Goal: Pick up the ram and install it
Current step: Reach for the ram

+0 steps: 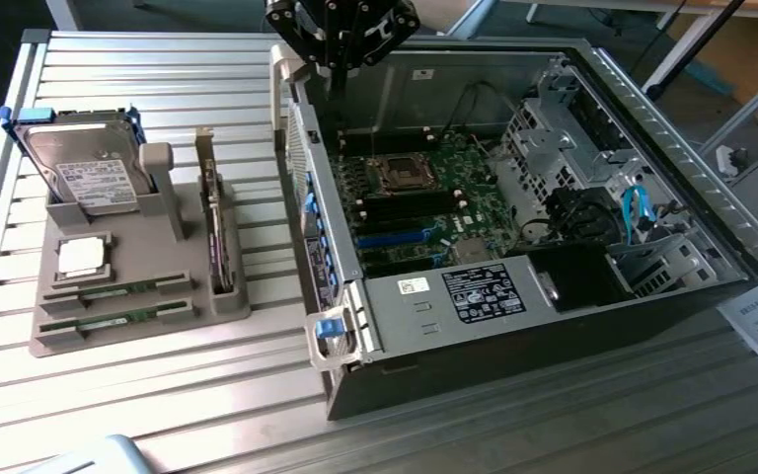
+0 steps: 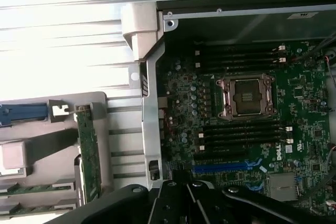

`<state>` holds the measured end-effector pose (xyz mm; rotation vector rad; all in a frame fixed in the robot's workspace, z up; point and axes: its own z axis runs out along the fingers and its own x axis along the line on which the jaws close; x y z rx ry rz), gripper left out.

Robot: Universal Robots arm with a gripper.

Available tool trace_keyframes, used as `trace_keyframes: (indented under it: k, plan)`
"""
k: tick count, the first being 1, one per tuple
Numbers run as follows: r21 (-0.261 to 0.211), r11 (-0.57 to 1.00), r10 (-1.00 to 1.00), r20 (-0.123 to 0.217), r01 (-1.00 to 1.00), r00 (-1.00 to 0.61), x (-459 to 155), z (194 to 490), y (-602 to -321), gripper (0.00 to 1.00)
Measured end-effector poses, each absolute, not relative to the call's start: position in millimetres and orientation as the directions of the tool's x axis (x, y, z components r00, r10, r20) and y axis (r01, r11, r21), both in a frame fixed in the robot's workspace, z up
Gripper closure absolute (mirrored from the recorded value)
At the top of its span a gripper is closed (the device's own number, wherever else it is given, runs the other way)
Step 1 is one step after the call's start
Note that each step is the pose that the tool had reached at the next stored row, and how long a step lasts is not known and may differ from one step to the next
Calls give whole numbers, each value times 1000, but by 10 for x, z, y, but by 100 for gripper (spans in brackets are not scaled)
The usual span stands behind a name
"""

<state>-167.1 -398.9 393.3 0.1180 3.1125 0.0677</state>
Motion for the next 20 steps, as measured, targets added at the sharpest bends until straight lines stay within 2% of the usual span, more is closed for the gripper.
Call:
trace_keyframes:
  k: [20]
  plan:
    - [44,996,76,-22,75,-997,-1942,3931,-3989,89]
